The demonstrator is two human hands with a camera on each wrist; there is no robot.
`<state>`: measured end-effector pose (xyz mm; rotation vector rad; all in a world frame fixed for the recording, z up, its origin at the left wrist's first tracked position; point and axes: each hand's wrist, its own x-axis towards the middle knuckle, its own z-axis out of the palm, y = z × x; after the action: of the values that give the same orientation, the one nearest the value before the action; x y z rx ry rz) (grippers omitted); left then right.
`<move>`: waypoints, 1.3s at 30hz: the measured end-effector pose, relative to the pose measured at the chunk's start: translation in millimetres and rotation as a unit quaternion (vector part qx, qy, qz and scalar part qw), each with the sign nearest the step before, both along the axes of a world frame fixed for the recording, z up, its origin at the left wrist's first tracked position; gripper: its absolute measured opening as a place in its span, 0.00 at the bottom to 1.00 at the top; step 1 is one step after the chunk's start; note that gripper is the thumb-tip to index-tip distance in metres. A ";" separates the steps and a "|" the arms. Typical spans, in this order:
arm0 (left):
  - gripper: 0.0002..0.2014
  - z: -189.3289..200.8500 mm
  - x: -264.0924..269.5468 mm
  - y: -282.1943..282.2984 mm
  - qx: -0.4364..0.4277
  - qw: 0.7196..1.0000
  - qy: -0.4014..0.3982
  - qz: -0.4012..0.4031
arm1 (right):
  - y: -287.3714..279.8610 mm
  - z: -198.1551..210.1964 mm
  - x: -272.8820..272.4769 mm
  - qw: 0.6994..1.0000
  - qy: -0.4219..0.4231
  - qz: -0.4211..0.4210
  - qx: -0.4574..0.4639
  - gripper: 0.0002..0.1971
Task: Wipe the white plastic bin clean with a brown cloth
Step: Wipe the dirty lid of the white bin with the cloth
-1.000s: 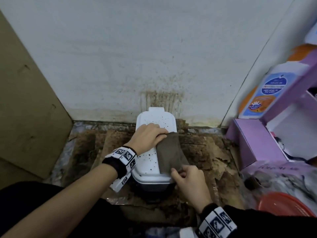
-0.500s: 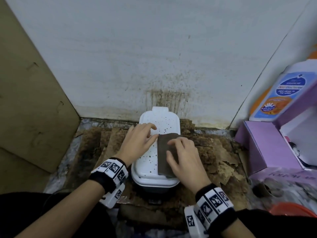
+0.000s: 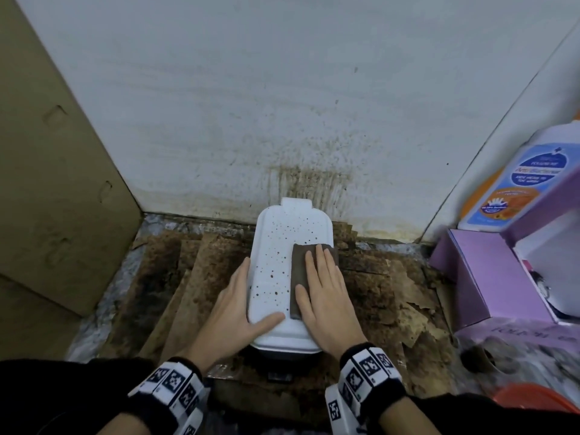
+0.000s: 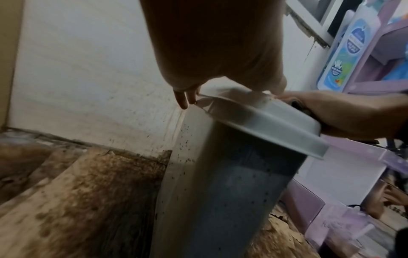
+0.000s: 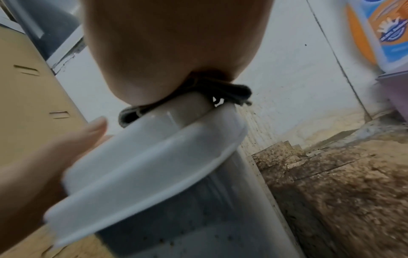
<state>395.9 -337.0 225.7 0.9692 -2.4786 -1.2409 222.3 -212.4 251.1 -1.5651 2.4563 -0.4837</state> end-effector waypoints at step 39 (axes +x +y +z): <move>0.73 -14.3 6.3 10.4 0.005 0.999 0.048 0.007 | -22.9 -8.2 -25.9 0.999 -0.035 -0.004 0.003 0.32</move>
<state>402.2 -326.6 211.4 0.9053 -2.3898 -1.2658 196.4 -235.3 242.9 -1.5105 2.4094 -0.5233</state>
